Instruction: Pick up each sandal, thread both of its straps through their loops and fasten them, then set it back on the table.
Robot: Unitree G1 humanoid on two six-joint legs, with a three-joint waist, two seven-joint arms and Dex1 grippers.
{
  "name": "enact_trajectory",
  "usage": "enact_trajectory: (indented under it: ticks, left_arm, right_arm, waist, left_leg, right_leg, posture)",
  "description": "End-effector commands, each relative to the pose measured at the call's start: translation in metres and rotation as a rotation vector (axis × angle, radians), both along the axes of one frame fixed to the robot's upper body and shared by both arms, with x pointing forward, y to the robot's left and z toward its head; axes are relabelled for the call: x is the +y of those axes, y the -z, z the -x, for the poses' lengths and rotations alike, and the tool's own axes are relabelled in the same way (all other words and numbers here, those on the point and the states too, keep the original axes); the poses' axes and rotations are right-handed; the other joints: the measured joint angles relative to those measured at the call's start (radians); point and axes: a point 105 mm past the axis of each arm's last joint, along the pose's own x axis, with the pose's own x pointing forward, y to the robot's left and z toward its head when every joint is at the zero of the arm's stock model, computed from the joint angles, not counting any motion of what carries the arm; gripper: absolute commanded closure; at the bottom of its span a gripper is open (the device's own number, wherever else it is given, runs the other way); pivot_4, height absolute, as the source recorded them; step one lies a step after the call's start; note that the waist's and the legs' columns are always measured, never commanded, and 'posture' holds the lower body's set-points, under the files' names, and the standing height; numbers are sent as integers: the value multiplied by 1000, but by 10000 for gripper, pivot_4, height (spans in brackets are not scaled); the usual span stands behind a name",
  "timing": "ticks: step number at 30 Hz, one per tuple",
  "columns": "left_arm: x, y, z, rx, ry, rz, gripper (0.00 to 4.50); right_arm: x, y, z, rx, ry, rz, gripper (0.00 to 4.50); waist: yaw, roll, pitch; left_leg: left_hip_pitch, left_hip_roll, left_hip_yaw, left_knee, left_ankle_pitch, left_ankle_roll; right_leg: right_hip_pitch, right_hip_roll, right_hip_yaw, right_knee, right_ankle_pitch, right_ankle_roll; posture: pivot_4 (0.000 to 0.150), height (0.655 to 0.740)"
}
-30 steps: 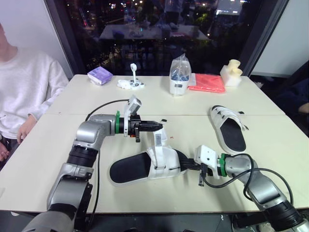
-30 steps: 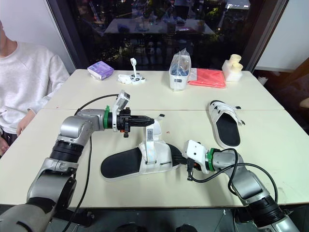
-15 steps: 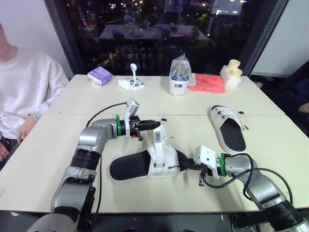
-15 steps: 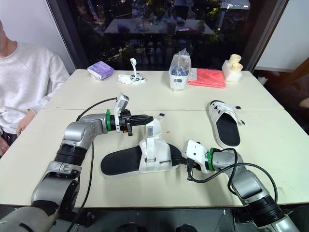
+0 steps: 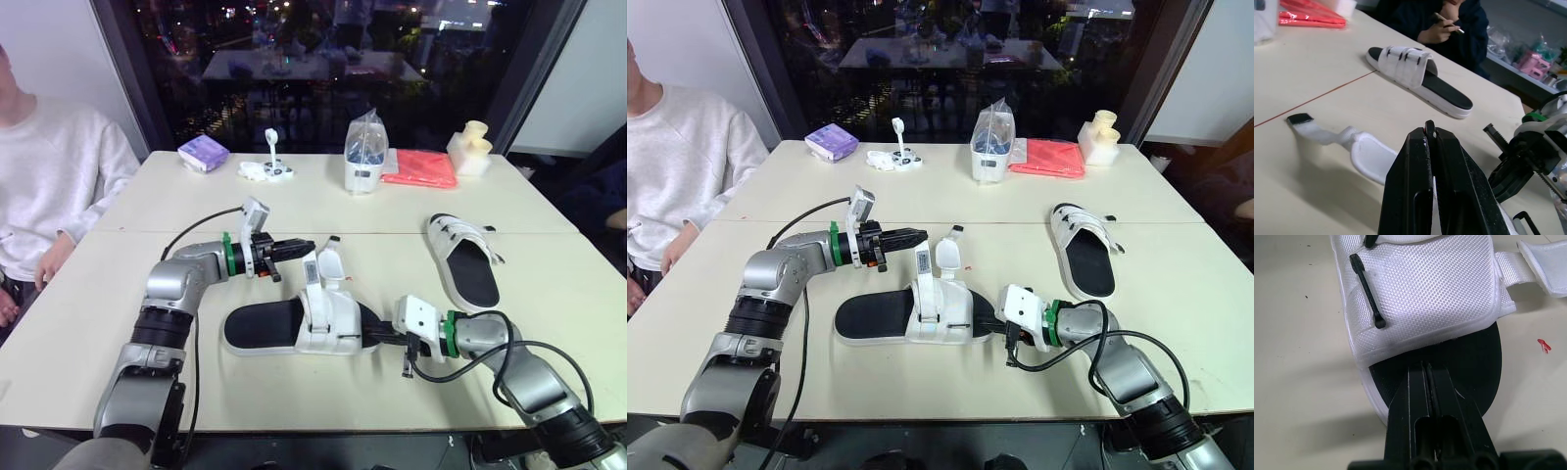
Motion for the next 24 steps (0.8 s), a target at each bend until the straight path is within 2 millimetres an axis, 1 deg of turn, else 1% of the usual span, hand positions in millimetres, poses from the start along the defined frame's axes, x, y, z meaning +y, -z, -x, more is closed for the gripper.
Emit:
enact_trajectory:
  ticks: [1,9,14,19,22,23,24]
  left_arm:
    - [-3,-2,-3,-38,4,-4,44323]
    - [-5,10,-18,-25,-22,-25,44323]
    - [0,33,-23,-18,-46,-125,44323]
    - [6,70,-14,-70,14,-342,44323]
    - [6,79,-7,-85,64,-398,34696]
    - [6,81,-4,-91,80,-409,30729]
    - [6,82,-2,-98,98,-418,25285]
  right_arm:
    - [-6,24,5,85,15,56,45000]
    - [-8,22,5,80,20,62,45000]
    - [-11,23,7,82,28,66,45000]
    - [-12,23,7,81,32,70,45000]
    - [-12,22,6,80,33,71,45000]
    - [-13,22,6,79,33,72,45000]
    - [-13,23,6,78,33,74,45000]
  waist:
    - [0,0,0]
    - [0,0,0]
    - [2,0,0]
    - [4,0,0]
    - [2,1,-1]
    - [2,0,-1]
    - [2,0,0]
  left_leg:
    - [0,0,0,0,0,0]
    - [0,0,0,0,0,0]
    - [0,0,0,0,0,0]
    - [0,0,0,0,0,-1]
    - [0,0,0,0,-2,-2]
    - [0,0,0,0,-2,-3]
    - [0,0,0,0,-2,-3]
  right_leg:
    - [0,0,0,0,0,0]
    - [0,0,0,0,0,0]
    - [0,0,0,0,0,0]
    - [0,-1,0,0,0,0]
    - [0,-1,0,0,0,0]
    - [0,-1,0,0,0,0]
    - [-1,-1,0,0,0,0]
  posture:
    - [1500,7400]
    - [1500,7400]
    - [1500,7400]
    - [1500,7400]
    - [1500,7400]
    - [1500,7400]
    - [1500,7400]
